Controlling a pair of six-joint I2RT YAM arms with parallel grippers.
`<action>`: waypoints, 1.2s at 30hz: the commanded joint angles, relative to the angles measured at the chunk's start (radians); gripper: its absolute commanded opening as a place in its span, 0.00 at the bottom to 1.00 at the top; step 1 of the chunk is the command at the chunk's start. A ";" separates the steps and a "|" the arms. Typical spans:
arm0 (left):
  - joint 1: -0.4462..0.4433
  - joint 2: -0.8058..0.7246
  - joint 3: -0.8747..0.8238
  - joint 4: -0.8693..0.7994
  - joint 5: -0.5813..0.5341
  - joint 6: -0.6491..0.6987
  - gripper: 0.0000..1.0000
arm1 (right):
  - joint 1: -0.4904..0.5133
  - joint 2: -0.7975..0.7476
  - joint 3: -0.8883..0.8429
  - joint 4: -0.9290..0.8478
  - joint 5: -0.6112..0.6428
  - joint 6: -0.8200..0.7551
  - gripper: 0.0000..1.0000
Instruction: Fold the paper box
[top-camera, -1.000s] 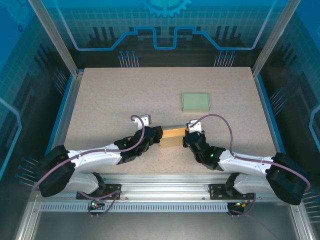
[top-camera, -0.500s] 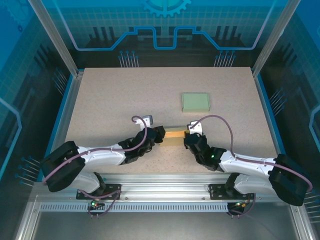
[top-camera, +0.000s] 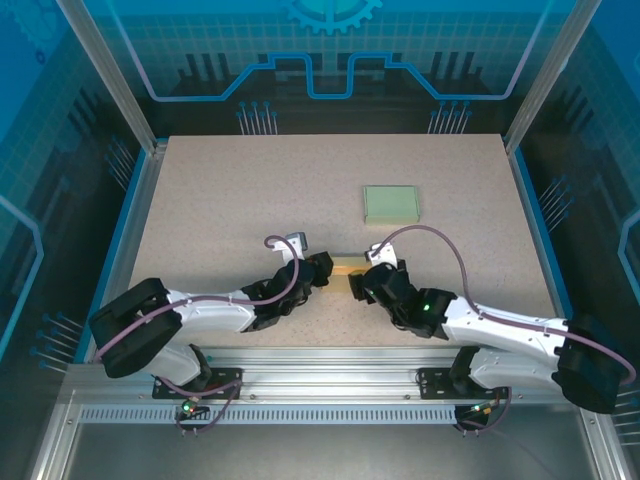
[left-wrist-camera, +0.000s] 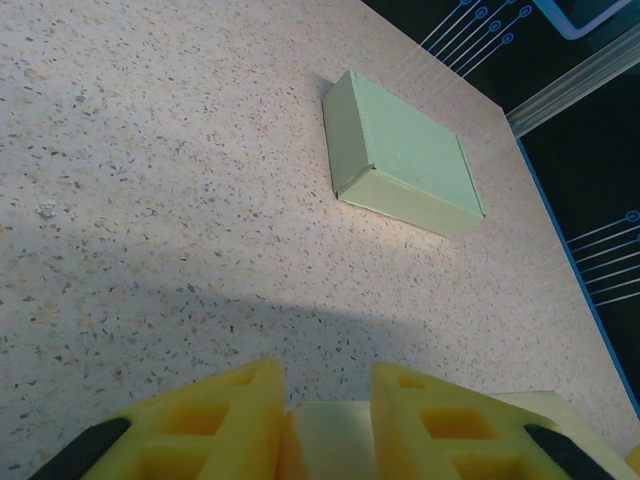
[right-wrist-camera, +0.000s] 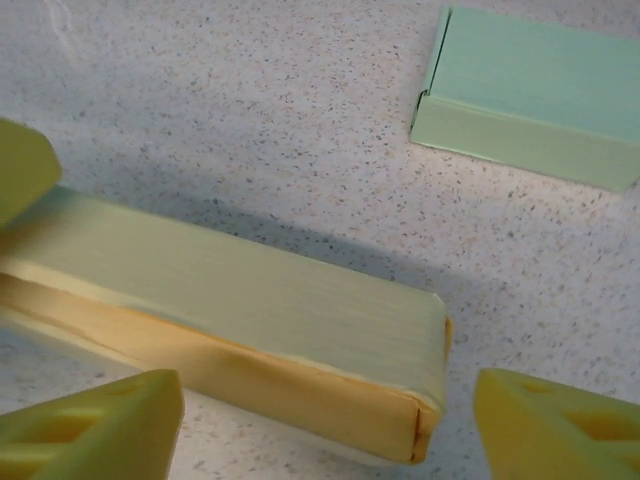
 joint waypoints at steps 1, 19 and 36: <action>-0.016 0.044 -0.048 -0.121 0.023 -0.001 0.31 | -0.006 -0.031 0.085 -0.165 -0.019 0.086 0.88; -0.022 0.062 -0.040 -0.113 0.026 0.004 0.31 | -0.329 0.090 0.089 -0.142 -0.421 0.163 0.74; -0.022 0.035 -0.053 -0.209 0.056 0.001 0.36 | -0.363 0.086 -0.078 -0.039 -0.438 0.187 0.54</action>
